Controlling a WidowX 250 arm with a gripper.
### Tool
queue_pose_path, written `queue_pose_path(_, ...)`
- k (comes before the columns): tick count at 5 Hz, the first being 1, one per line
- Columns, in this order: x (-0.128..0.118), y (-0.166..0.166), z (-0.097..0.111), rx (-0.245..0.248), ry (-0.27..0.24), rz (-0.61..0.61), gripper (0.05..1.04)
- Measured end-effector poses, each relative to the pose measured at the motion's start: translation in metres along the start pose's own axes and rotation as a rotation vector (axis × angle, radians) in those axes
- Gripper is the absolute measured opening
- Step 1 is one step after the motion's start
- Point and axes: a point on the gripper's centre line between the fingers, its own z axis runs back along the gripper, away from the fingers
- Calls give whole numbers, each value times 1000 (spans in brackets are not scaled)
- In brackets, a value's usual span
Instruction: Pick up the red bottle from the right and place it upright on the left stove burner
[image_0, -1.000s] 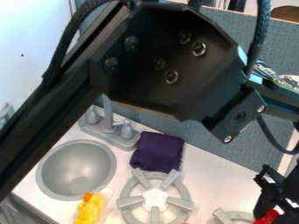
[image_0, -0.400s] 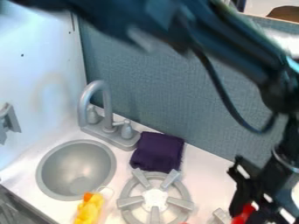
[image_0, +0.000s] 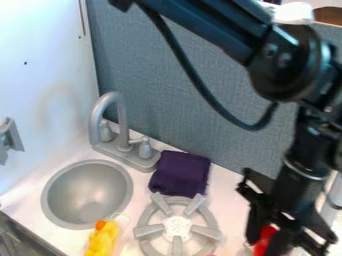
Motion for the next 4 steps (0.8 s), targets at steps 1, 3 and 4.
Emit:
queue_pose_path(1, 3, 20, 0, -2, 6, 72, 336)
queue_pose_path(3, 14, 67, -5, -61, 65, 199, 336)
queue_pose_path(4, 18, 78, -18, -77, 125, 231, 336)
